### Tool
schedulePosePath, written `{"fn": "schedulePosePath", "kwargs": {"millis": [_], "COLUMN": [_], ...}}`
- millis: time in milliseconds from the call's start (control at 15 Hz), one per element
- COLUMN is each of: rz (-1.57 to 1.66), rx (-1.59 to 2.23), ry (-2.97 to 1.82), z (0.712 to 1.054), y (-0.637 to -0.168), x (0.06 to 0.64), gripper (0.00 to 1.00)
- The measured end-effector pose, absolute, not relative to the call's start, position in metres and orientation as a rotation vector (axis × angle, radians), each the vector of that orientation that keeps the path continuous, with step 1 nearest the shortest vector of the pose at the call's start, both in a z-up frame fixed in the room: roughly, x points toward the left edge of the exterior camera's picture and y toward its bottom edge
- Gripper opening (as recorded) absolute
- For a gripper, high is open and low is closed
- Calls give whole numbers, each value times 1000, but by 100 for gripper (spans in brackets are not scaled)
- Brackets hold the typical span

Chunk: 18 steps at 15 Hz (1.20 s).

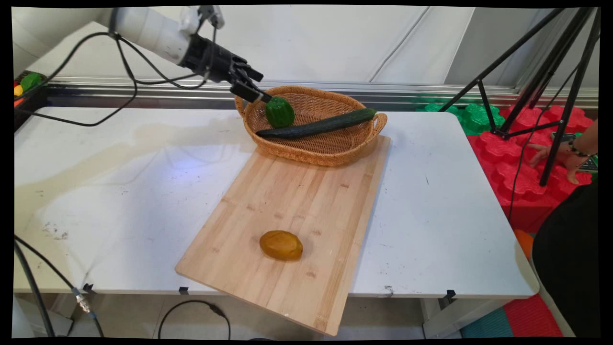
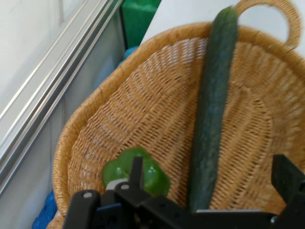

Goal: Pick up the potato from the cutting board

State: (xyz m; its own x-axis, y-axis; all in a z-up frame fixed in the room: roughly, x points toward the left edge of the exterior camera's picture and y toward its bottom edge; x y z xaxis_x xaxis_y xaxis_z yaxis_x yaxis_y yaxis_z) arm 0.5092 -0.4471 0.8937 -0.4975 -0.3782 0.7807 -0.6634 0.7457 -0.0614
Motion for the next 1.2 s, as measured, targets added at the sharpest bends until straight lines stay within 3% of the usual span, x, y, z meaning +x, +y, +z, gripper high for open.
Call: {"fn": "schedulePosePath", "kwargs": {"millis": [1200], "rz": [387], "rx": [661], "ry": [-2041], "z": [977], "y": [-347], "x": [538], "gripper": [100]}}
